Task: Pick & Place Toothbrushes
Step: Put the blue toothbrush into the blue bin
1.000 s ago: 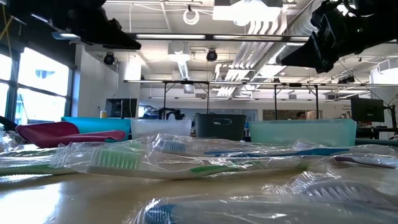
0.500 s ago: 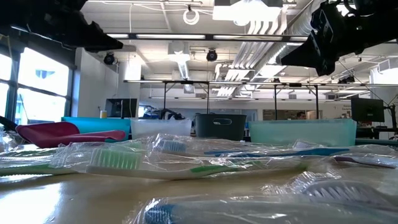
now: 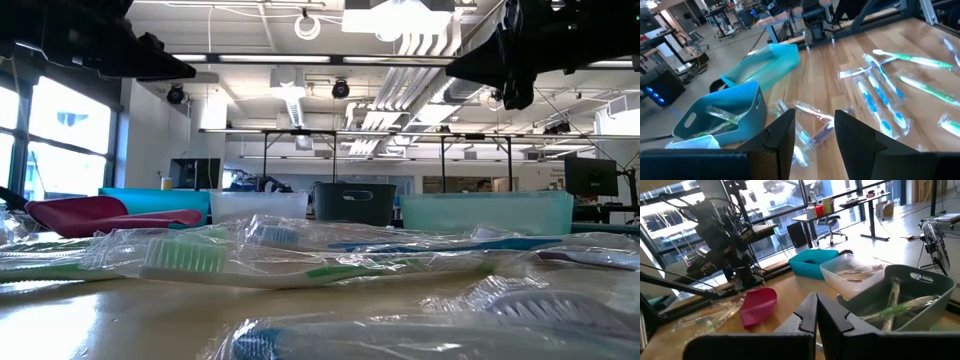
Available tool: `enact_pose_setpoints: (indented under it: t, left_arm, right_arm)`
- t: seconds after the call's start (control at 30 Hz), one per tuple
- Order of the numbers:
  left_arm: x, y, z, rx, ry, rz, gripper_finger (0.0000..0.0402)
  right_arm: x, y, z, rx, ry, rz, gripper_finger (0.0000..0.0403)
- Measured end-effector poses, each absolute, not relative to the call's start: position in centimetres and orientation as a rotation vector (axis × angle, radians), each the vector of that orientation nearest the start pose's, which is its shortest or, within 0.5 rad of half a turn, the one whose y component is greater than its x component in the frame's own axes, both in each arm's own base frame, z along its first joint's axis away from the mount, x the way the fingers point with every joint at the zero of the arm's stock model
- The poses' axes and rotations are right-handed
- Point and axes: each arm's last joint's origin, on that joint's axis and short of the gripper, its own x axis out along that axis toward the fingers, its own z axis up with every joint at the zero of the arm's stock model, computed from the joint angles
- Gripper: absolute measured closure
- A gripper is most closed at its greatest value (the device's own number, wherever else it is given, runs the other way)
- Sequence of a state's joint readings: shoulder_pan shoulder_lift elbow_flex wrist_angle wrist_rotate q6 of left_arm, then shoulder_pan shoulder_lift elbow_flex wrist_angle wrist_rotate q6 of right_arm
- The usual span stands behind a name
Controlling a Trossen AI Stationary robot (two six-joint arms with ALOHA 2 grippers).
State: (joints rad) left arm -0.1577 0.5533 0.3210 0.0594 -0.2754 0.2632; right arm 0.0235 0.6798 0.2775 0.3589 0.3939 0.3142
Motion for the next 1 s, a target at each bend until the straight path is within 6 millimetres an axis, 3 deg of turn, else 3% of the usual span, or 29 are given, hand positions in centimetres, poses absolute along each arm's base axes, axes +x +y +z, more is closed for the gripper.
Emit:
enact_pose_setpoints:
  t: [0.5, 1.0]
  left_arm:
    - [14.12, -1.14, 23.00, -0.019, 0.139, 0.230, 0.0270]
    - [14.11, -1.14, 23.00, -0.024, 0.139, 0.232, 0.0270]
  right_arm:
    - [15.73, -0.95, 22.48, 0.306, -0.032, -0.455, 0.0400]
    - [15.71, -1.01, 22.54, 0.274, -0.024, -0.479, 0.0400]
